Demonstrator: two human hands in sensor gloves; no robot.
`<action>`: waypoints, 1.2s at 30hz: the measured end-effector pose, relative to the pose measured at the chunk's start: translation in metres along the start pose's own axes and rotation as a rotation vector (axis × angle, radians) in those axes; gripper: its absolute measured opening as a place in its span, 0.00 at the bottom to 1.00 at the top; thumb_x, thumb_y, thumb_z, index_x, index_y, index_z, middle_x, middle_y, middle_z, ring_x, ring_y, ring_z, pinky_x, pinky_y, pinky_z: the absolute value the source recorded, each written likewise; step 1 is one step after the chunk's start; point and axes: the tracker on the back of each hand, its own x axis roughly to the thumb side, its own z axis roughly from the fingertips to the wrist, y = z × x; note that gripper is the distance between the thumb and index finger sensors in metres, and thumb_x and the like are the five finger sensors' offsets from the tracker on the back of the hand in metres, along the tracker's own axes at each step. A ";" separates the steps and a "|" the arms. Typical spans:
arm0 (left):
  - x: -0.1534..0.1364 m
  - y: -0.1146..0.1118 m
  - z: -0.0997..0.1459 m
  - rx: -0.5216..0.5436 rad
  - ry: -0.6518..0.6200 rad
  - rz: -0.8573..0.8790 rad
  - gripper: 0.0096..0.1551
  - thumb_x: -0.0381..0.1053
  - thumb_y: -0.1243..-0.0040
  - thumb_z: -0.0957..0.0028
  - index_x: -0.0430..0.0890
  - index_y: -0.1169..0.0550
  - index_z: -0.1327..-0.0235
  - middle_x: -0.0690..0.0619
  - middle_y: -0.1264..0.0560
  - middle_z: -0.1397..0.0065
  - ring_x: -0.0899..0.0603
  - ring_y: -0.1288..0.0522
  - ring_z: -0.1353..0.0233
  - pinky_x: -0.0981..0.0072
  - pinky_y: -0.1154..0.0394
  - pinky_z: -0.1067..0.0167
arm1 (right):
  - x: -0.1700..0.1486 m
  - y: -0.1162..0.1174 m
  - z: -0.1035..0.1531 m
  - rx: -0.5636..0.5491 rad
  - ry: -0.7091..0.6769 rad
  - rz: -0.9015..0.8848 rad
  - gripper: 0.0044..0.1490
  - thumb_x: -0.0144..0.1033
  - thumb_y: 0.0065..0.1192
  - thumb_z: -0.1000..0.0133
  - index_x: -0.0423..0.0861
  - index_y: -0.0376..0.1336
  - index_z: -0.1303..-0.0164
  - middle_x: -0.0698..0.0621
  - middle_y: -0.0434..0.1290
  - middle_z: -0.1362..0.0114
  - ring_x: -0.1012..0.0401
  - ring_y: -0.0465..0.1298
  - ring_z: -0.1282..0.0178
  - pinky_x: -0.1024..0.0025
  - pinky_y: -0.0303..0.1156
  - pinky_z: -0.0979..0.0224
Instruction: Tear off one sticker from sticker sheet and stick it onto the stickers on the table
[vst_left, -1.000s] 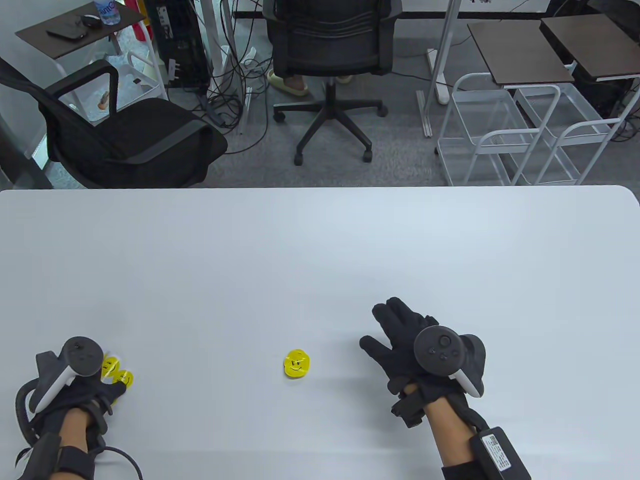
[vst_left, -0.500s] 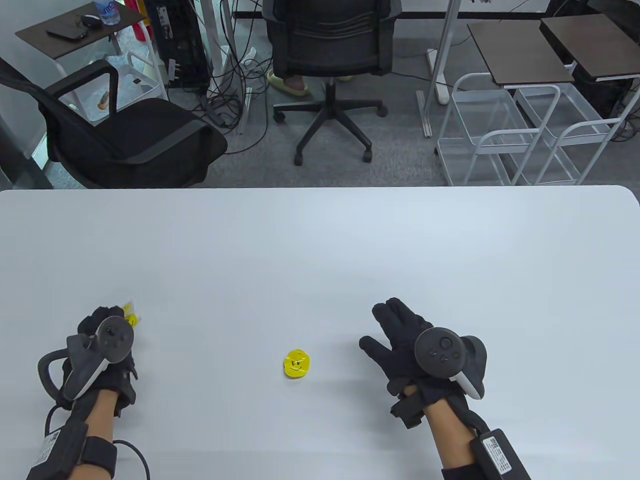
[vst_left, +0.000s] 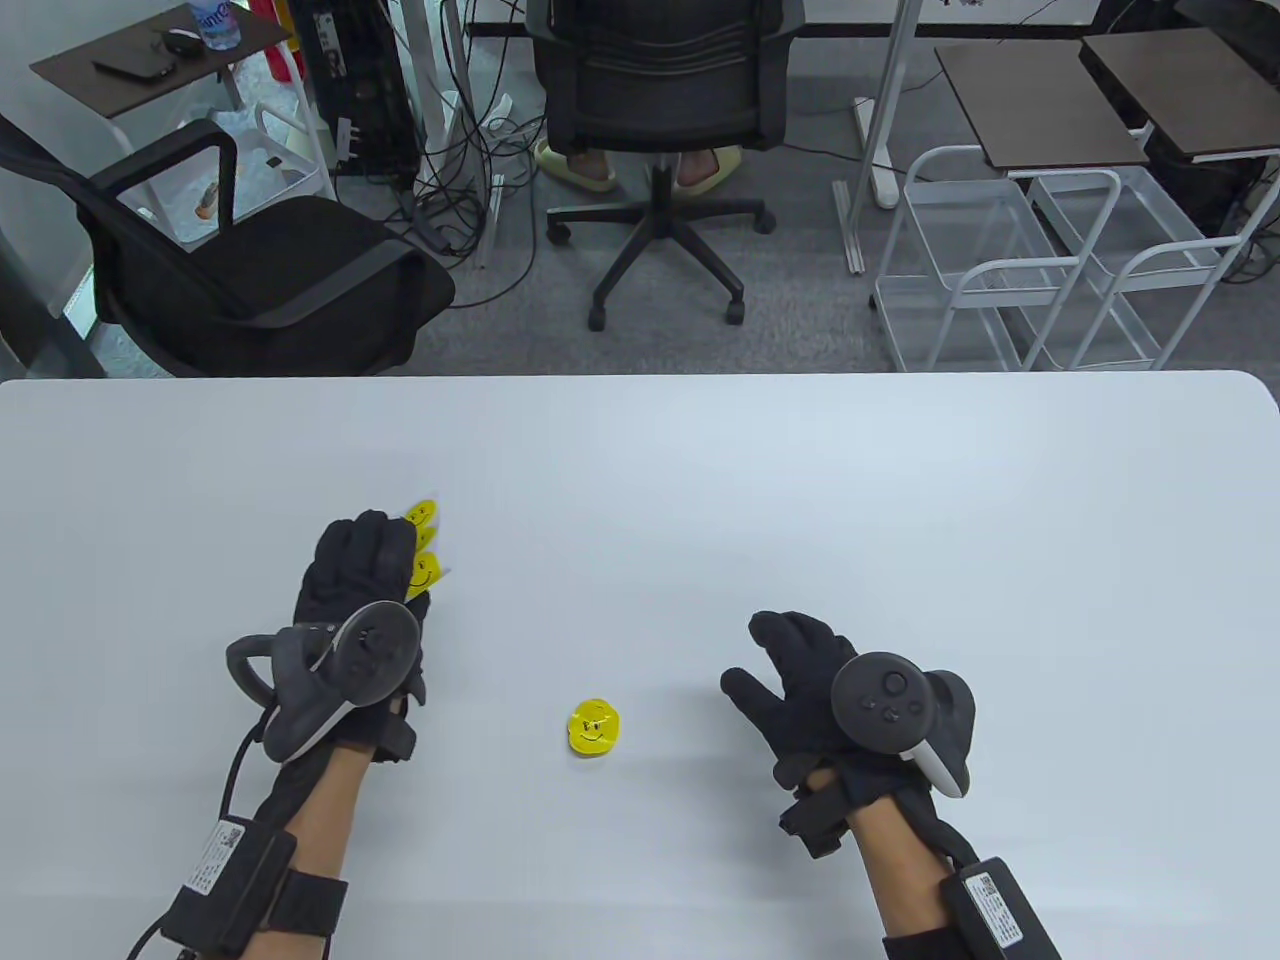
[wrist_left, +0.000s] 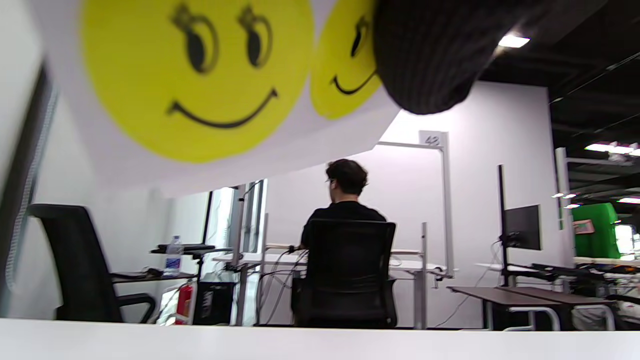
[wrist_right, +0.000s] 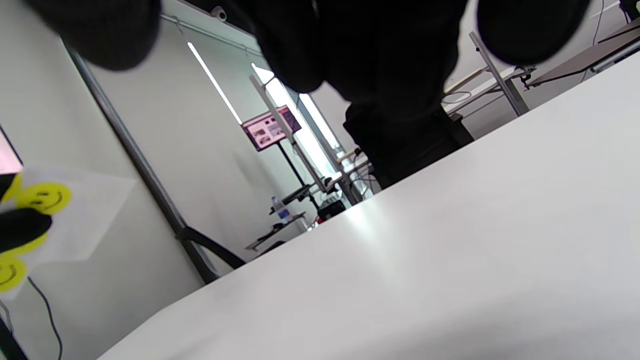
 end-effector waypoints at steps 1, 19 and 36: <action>0.010 0.000 0.002 0.014 -0.028 0.013 0.38 0.53 0.37 0.46 0.49 0.34 0.22 0.45 0.36 0.15 0.33 0.36 0.18 0.43 0.31 0.27 | 0.000 0.000 0.000 0.003 0.000 -0.015 0.49 0.64 0.54 0.44 0.39 0.59 0.24 0.35 0.67 0.26 0.37 0.71 0.34 0.29 0.62 0.36; 0.132 -0.026 0.064 0.119 -0.548 0.093 0.38 0.54 0.38 0.47 0.54 0.36 0.22 0.47 0.40 0.14 0.35 0.41 0.16 0.43 0.35 0.25 | -0.009 0.011 -0.001 0.010 0.134 -0.616 0.43 0.66 0.62 0.47 0.39 0.70 0.41 0.49 0.80 0.56 0.69 0.75 0.80 0.74 0.73 0.82; 0.126 -0.038 0.062 -0.079 -0.457 0.327 0.75 0.77 0.38 0.59 0.41 0.64 0.20 0.34 0.70 0.17 0.23 0.64 0.19 0.34 0.52 0.25 | -0.009 0.006 0.005 -0.082 0.151 -0.639 0.26 0.46 0.62 0.43 0.41 0.71 0.45 0.52 0.80 0.60 0.70 0.74 0.82 0.74 0.73 0.83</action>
